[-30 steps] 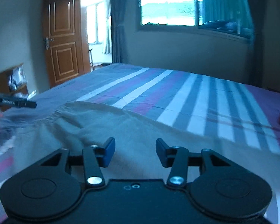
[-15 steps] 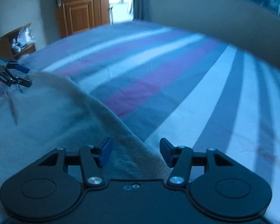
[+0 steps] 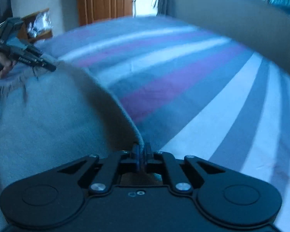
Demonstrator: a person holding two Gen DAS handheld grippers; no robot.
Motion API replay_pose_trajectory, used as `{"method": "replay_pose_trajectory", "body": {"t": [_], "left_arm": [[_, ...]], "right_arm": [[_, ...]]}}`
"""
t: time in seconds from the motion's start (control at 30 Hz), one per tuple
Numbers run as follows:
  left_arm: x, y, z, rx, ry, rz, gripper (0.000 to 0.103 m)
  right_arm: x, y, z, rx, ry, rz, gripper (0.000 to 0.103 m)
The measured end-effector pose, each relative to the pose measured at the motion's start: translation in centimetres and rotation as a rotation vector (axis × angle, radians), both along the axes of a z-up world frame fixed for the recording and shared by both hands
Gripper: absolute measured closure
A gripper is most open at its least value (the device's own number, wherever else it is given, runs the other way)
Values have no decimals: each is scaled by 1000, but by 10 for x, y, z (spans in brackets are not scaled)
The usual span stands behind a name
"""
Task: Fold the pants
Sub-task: 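Grasp the sweatpants waistband with the left tool while the right tool grasps the waistband edge, then lift the waistband with both tools and fold it over toward the leg hems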
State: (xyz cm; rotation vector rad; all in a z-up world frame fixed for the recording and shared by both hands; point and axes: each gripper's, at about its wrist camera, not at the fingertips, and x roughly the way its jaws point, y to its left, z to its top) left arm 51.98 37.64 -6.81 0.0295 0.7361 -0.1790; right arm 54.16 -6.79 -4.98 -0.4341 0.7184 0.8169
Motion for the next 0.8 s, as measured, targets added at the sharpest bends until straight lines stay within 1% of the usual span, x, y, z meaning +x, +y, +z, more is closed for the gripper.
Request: {"method": "replay_pose_trajectory", "body": {"t": [0.03,0.1,0.17,0.27,0.33,0.4,0.47,0.5,0.57,0.63,0.67,0.7,0.73,0.77,0.8], "left_arm": [[-13,1,12,-1,-31,-7,86],[-41,3,33,-30,-91,-23,86],[-70,2,49,-42,-130,-47,86],[-117,-7,63,-18,-151,-83,86],[-150,-15,63,26,-152,-100,86],[-180,-21,60,62,-150,-101,86],[-206,-28,53,92,-159,-86,85],[-220,-29,48,94,-164,-70,84],[-242,-31,35,83,-148,-38,83],[-259,-27,22,32,-136,5,82],[-264,-24,16,16,-129,27,81],[-271,-21,13,6,-123,53,69],[-279,-17,12,-17,-116,82,55],[-289,-14,11,-45,-113,114,48],[-299,-10,11,-68,-112,141,37]], "right_arm": [[-15,-4,14,21,-36,1,99],[-45,-11,38,38,-103,19,99],[-84,-21,61,50,-158,50,99],[-151,-30,83,8,-248,105,99],[-194,-35,89,-12,-283,134,99],[-227,-38,89,-13,-283,142,99],[-260,-35,79,-22,-282,146,99],[-273,-36,72,-26,-283,140,99],[-294,-34,54,-15,-240,99,99],[-309,-28,32,-54,-229,73,98],[-315,-28,19,-72,-206,50,96],[-318,-28,10,-87,-183,24,86],[-318,-29,0,-110,-150,-16,81],[-321,-31,-3,-110,-136,-55,76],[-324,-38,-1,-77,-125,-85,68]]}}
